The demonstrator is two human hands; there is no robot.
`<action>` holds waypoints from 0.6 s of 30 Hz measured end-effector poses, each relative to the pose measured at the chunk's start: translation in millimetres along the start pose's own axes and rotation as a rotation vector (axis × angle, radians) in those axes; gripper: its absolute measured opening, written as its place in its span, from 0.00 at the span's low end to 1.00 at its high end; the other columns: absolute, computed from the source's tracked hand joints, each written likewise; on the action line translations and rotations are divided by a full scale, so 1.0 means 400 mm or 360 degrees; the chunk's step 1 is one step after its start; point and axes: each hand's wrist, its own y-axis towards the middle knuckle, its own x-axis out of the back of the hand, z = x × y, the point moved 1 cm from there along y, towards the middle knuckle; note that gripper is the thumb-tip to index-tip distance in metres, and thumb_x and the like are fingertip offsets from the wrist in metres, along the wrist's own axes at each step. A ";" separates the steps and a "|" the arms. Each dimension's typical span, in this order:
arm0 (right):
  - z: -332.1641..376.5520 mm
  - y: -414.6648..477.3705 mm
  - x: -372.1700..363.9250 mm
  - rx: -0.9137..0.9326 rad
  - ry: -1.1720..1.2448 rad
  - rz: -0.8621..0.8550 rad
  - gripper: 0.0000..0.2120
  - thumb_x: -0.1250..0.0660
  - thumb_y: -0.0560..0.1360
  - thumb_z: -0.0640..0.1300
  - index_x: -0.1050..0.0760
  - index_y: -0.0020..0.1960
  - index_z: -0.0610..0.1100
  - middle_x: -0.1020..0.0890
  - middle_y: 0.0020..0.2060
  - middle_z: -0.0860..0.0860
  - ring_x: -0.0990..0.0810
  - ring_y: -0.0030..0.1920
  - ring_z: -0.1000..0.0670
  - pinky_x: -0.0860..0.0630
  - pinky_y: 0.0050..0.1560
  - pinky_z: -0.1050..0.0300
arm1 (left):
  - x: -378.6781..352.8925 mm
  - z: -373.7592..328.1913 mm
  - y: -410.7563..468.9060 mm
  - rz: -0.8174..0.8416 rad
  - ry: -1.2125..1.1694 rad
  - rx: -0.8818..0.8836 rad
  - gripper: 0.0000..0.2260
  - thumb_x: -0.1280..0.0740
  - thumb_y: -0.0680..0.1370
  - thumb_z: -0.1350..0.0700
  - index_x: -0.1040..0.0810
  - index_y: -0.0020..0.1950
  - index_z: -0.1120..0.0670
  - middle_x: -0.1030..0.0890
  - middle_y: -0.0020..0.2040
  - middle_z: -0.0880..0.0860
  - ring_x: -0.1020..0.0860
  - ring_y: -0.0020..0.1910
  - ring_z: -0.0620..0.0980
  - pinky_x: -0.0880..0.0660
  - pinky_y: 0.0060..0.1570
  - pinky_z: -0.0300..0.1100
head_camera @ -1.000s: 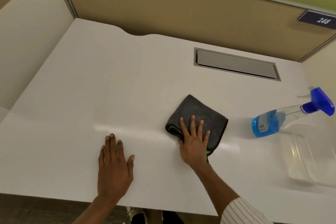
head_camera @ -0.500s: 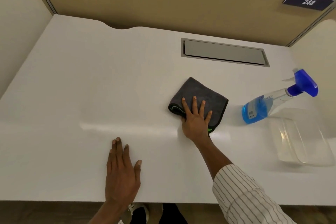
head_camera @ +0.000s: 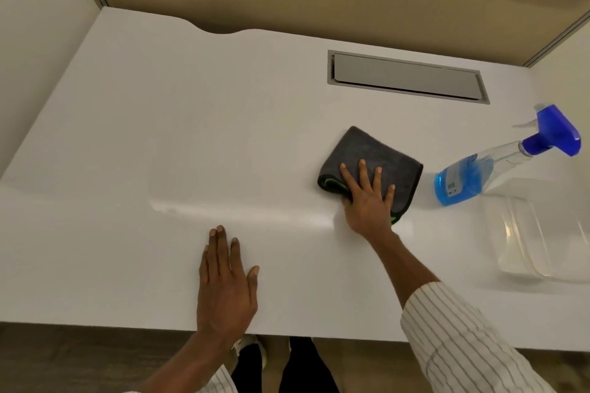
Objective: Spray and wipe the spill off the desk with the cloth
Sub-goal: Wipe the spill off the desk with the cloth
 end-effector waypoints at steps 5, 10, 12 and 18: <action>0.000 -0.051 -0.010 -0.0124 0.0028 -0.0020 0.34 0.44 0.86 0.56 0.61 0.84 0.62 0.59 0.86 0.50 0.63 0.84 0.37 0.57 0.78 0.22 | -0.001 -0.024 0.000 0.0015 -0.0023 -0.0149 0.30 0.45 0.85 0.45 0.37 0.81 0.63 0.51 0.86 0.63 0.51 0.86 0.60 0.50 0.82 0.54; 0.077 -0.238 -0.075 -0.0003 0.0057 -0.0117 0.36 0.40 0.84 0.55 0.59 0.84 0.61 0.57 0.86 0.49 0.62 0.84 0.36 0.58 0.80 0.24 | -0.017 -0.092 0.010 0.0143 -0.0007 -0.0368 0.32 0.42 0.84 0.42 0.37 0.82 0.60 0.52 0.87 0.61 0.54 0.86 0.58 0.57 0.82 0.49; 0.060 -0.278 -0.086 0.0111 0.0049 -0.0069 0.36 0.40 0.85 0.55 0.59 0.84 0.61 0.58 0.86 0.50 0.62 0.84 0.38 0.56 0.80 0.25 | -0.020 -0.116 0.016 0.0194 0.0042 -0.0396 0.32 0.43 0.84 0.40 0.37 0.82 0.59 0.51 0.86 0.61 0.55 0.86 0.58 0.58 0.82 0.49; -0.021 -0.129 -0.019 -0.0046 0.0023 -0.0007 0.34 0.43 0.85 0.56 0.58 0.84 0.64 0.57 0.86 0.51 0.62 0.85 0.38 0.55 0.79 0.24 | -0.018 -0.127 0.022 0.0200 0.0167 -0.0467 0.34 0.42 0.84 0.38 0.36 0.82 0.60 0.46 0.85 0.63 0.52 0.85 0.59 0.62 0.81 0.48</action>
